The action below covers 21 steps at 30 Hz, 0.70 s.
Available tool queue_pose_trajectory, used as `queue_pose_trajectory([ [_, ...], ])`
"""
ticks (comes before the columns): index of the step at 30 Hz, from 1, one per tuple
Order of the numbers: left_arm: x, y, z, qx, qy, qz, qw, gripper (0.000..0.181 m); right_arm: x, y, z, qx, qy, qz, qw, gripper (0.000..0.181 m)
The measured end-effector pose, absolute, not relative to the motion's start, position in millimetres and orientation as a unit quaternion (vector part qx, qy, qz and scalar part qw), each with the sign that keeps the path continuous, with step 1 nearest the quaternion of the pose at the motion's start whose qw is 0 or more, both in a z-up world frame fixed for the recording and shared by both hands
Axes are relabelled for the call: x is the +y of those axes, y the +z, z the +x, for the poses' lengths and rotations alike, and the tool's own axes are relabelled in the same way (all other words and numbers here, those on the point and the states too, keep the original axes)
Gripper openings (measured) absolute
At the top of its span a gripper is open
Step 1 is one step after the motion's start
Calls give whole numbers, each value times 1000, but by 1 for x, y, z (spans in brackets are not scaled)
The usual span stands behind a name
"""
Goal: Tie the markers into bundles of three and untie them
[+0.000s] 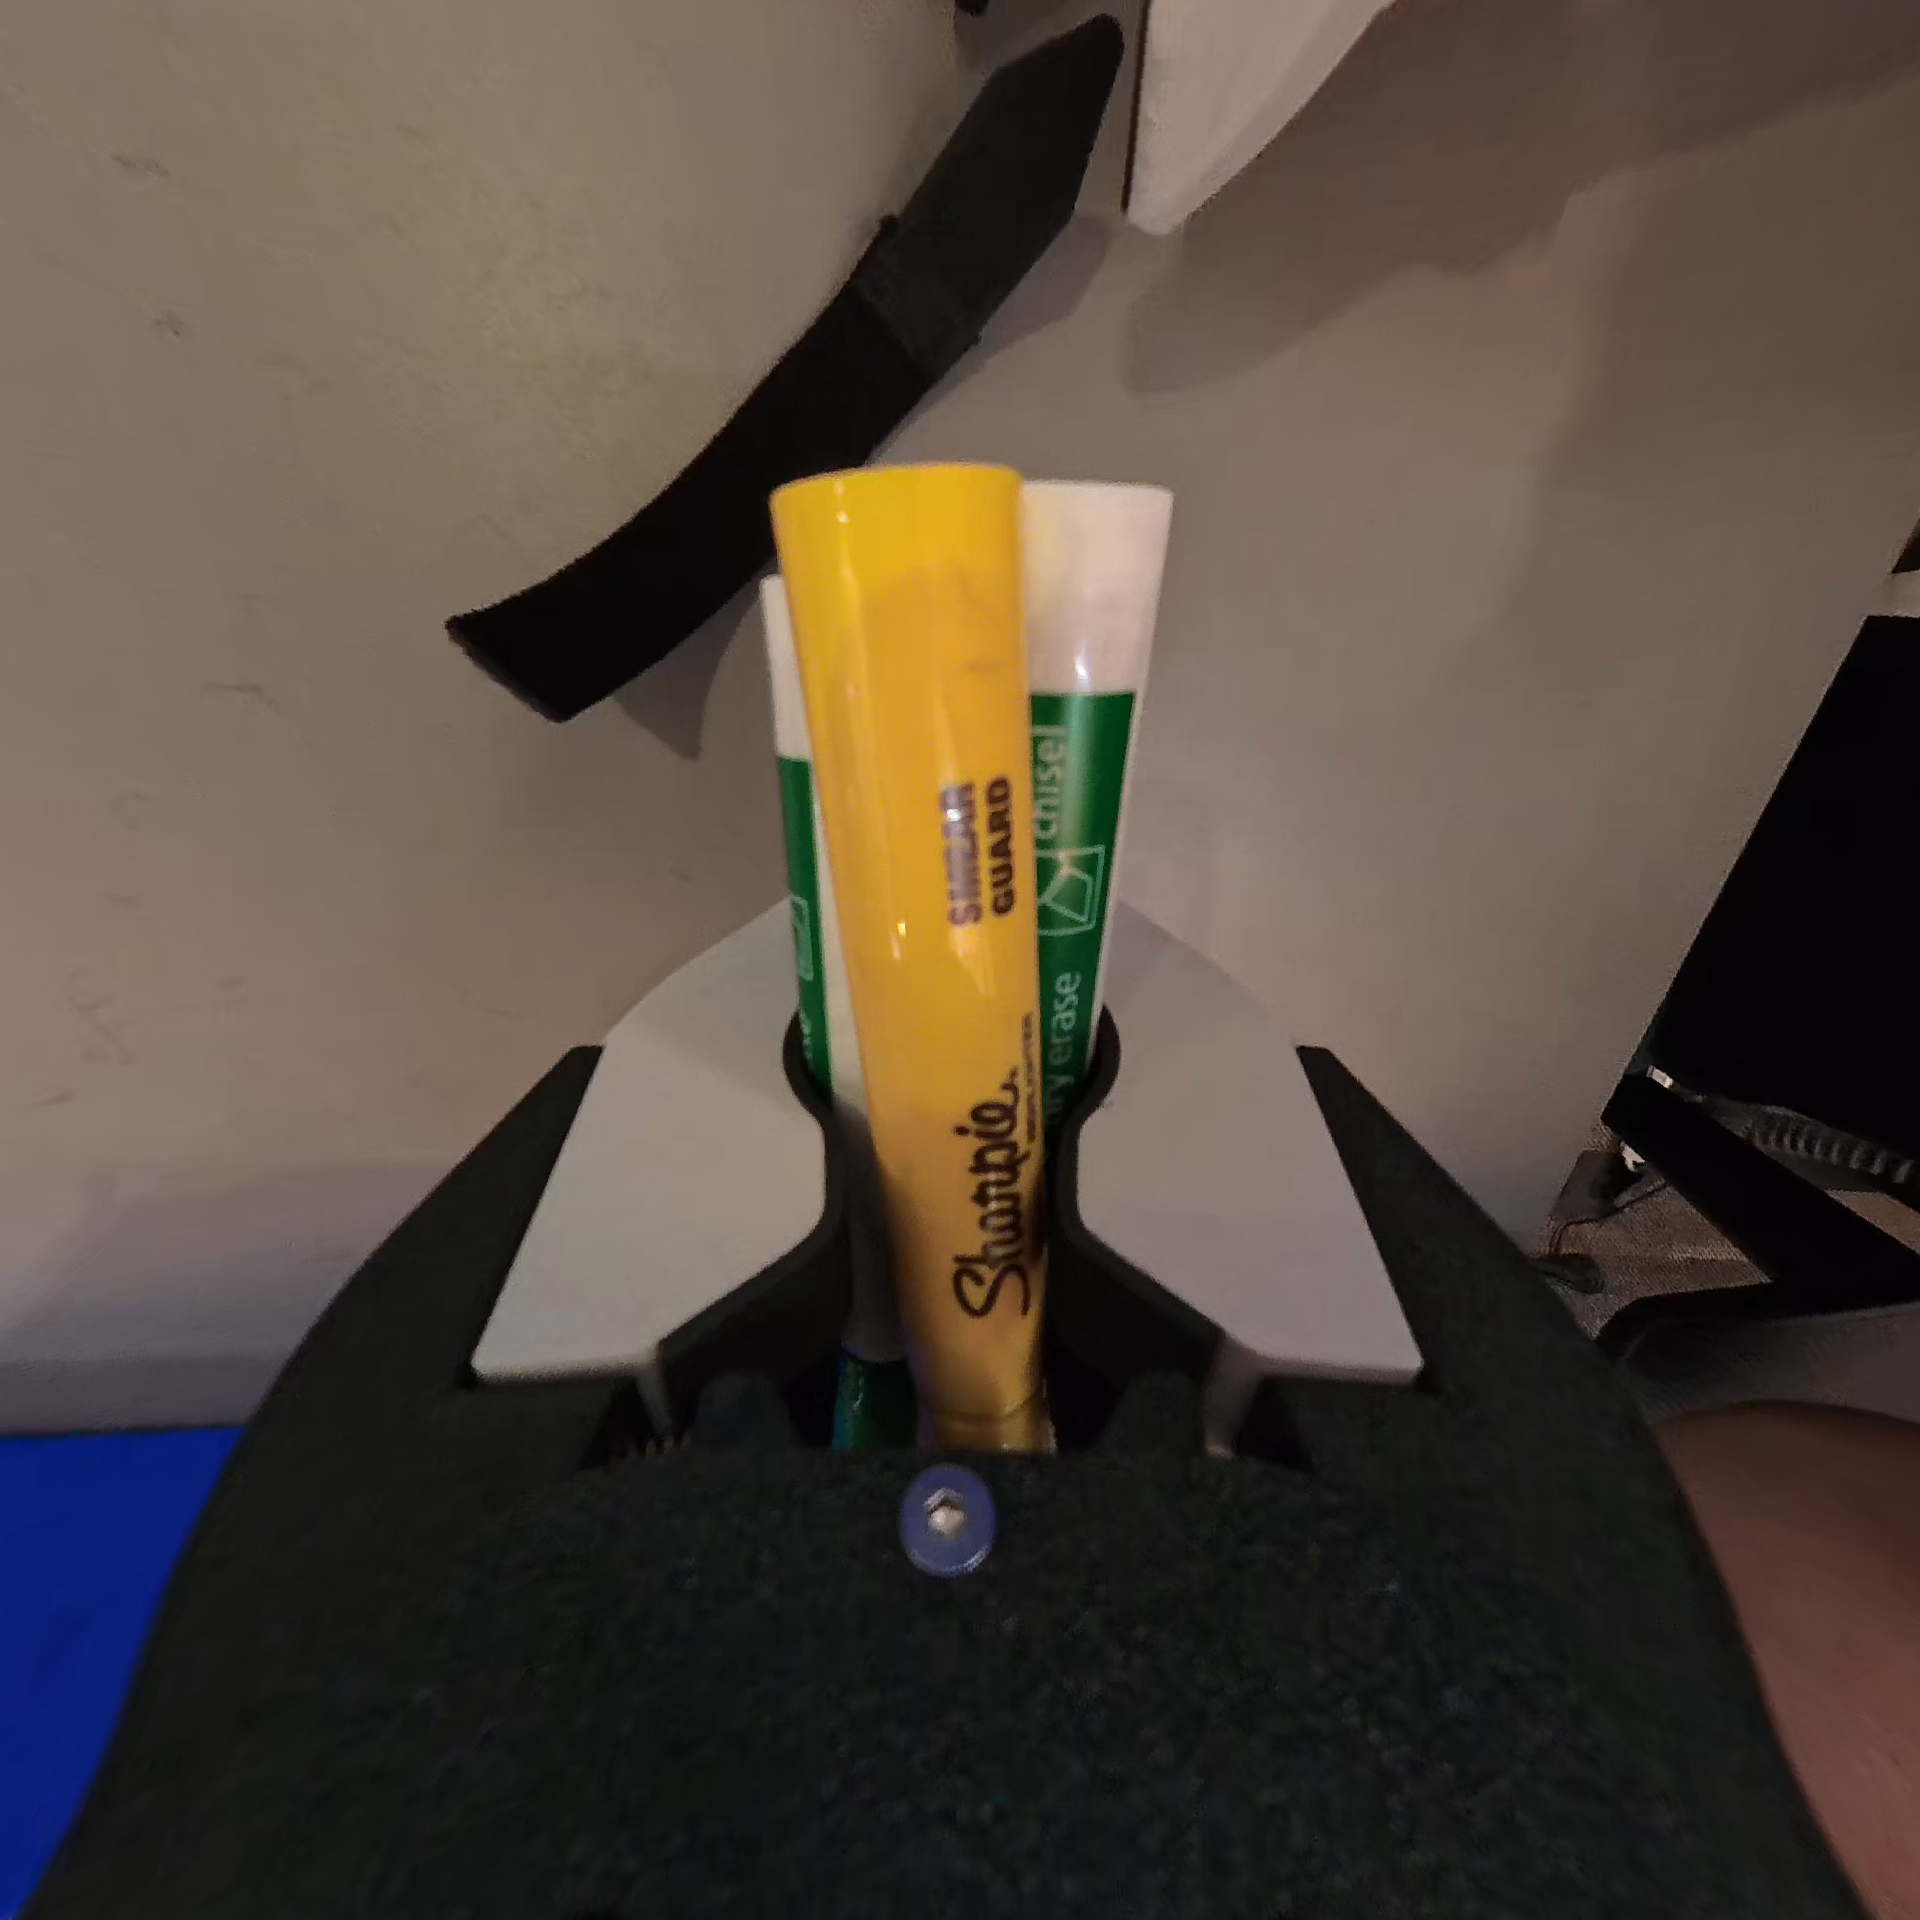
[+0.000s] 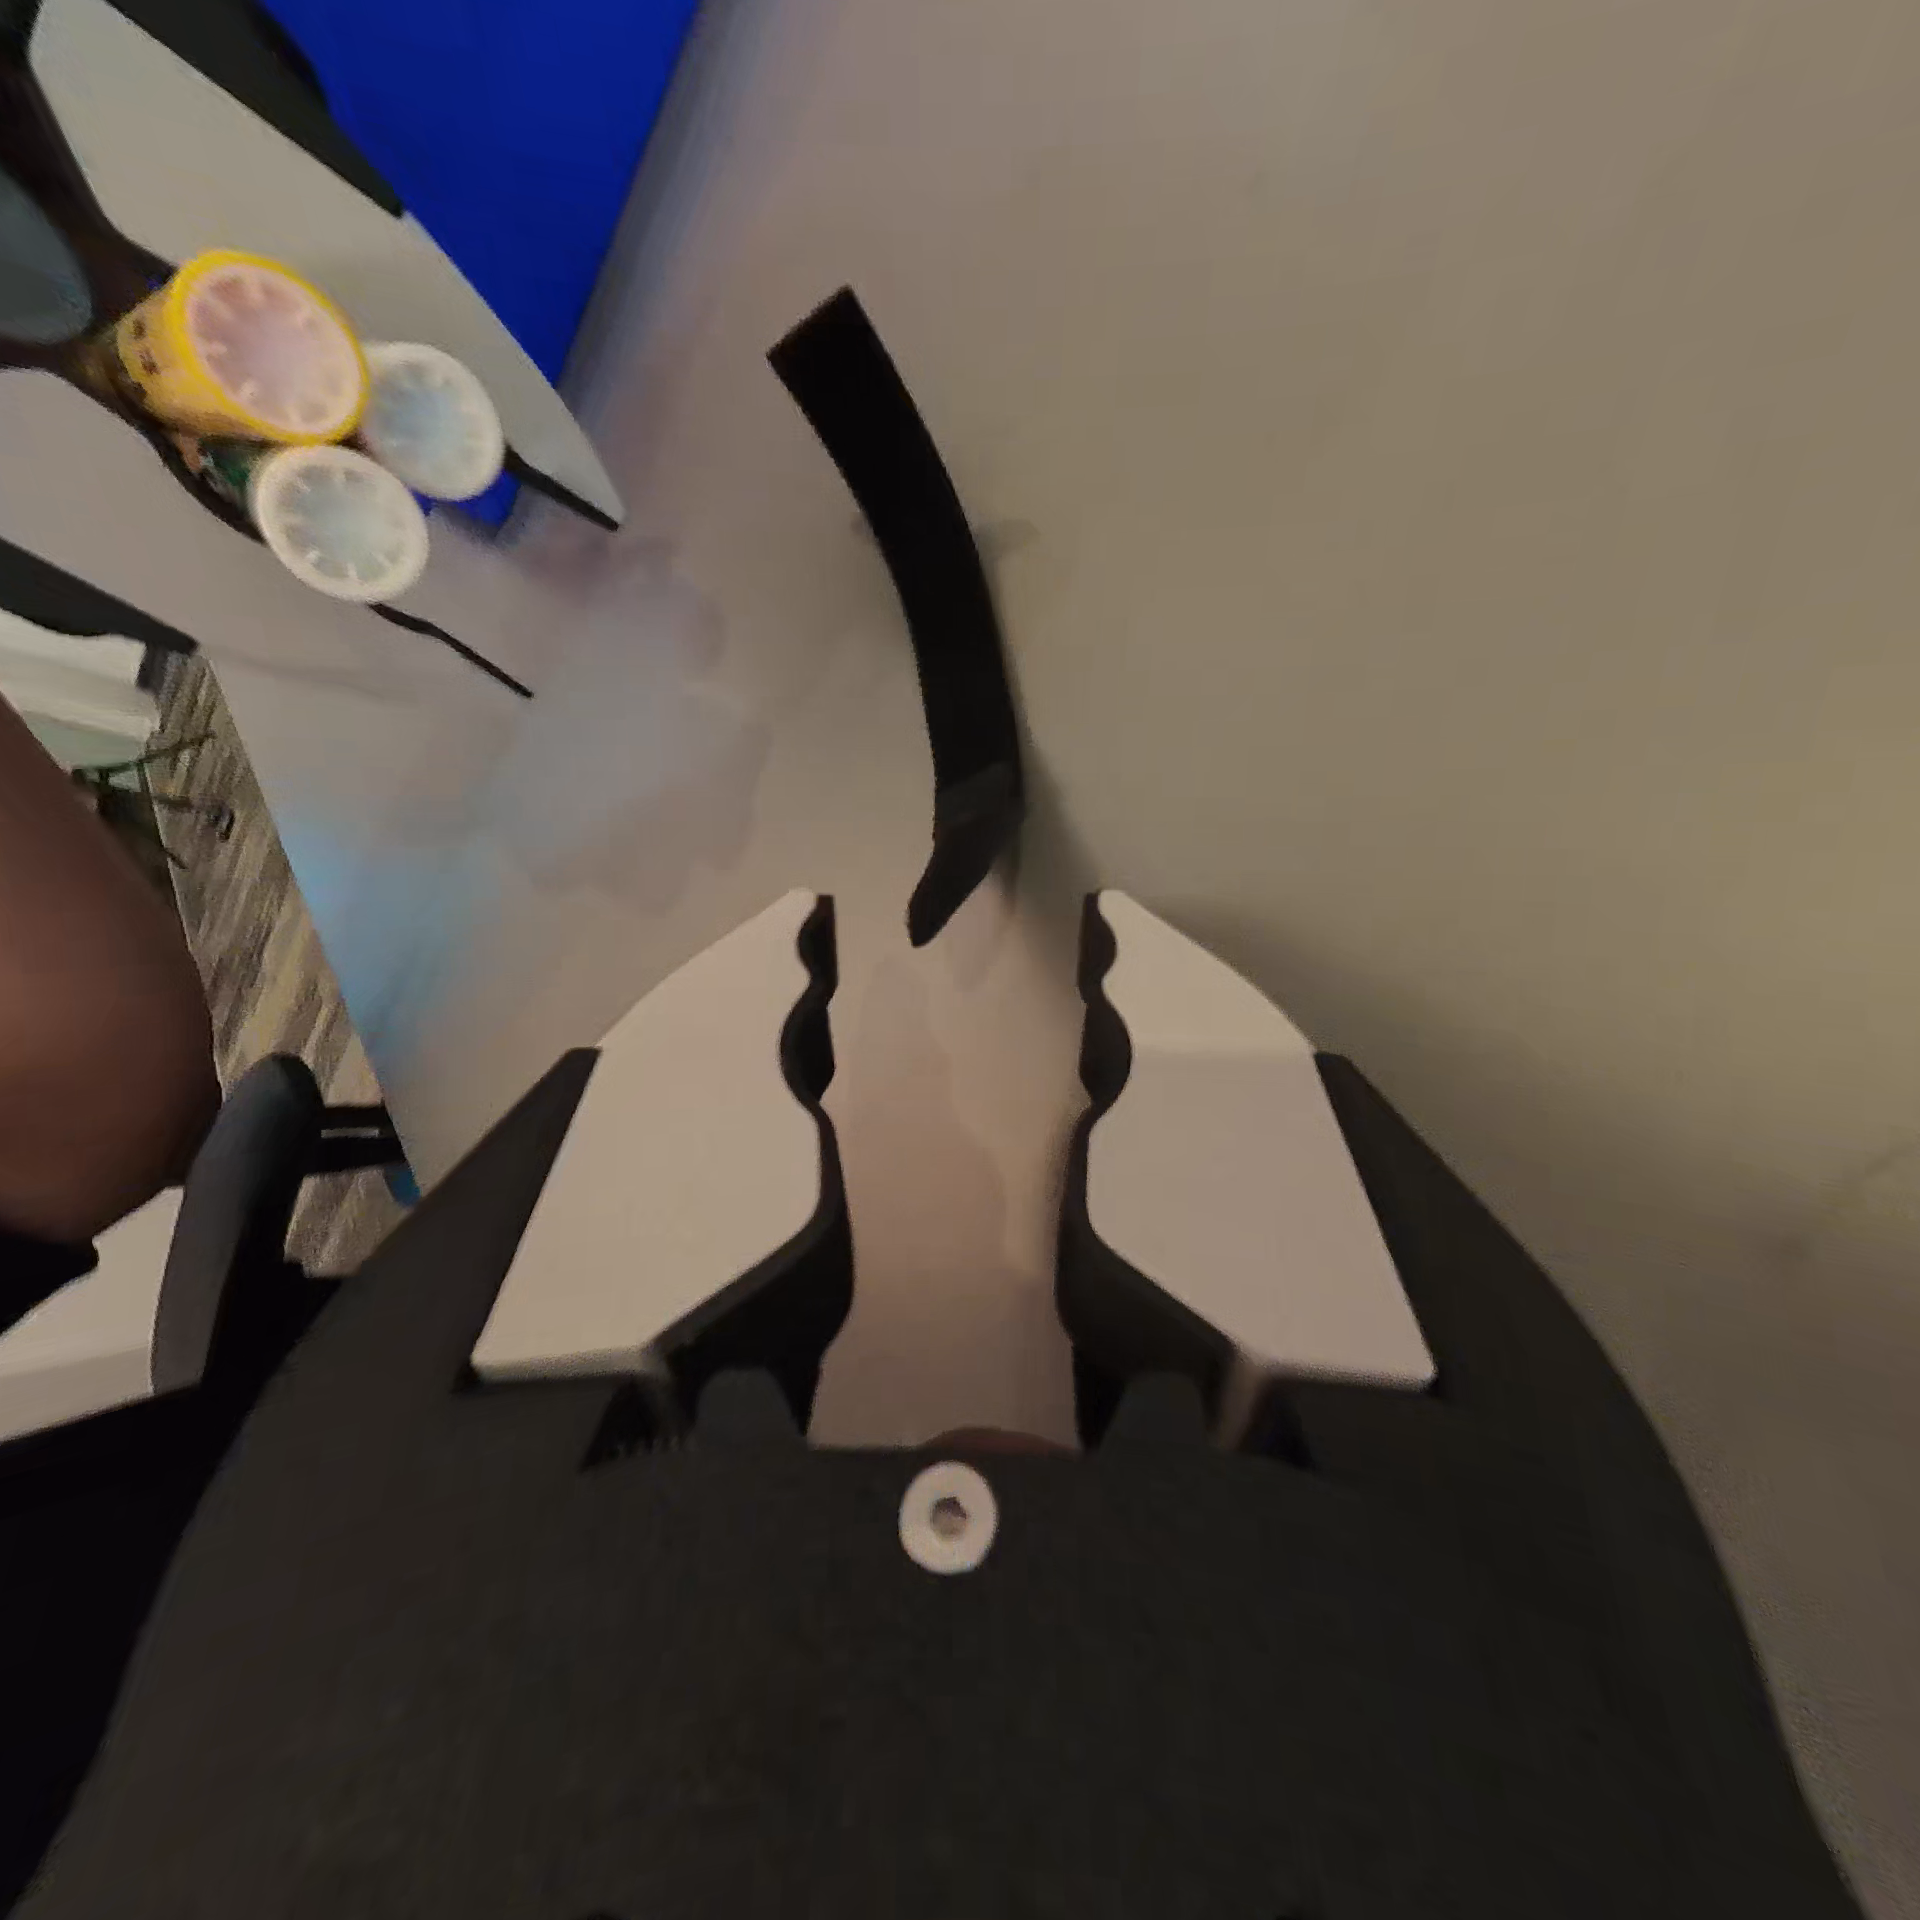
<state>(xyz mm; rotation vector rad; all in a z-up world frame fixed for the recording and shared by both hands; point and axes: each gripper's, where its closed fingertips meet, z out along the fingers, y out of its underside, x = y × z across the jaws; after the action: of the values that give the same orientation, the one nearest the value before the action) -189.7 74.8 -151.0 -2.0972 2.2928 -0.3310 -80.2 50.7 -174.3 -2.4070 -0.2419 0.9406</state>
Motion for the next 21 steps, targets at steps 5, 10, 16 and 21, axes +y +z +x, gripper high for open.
queue_pose_trajectory([
  [5,78,-151,-189,737,-100,-668,7,41,57,-188,-89,-84,336,-903,254,2],
  [10,83,-145,-192,736,-88,-671,11,41,73,-177,-60,-107,240,-912,315,1],
  [16,83,-142,-186,737,-85,-670,12,41,97,-124,-24,-175,16,-890,422,1],
  [21,79,-146,-172,739,-92,-667,10,41,99,-89,-45,-228,-61,-858,456,1],
])
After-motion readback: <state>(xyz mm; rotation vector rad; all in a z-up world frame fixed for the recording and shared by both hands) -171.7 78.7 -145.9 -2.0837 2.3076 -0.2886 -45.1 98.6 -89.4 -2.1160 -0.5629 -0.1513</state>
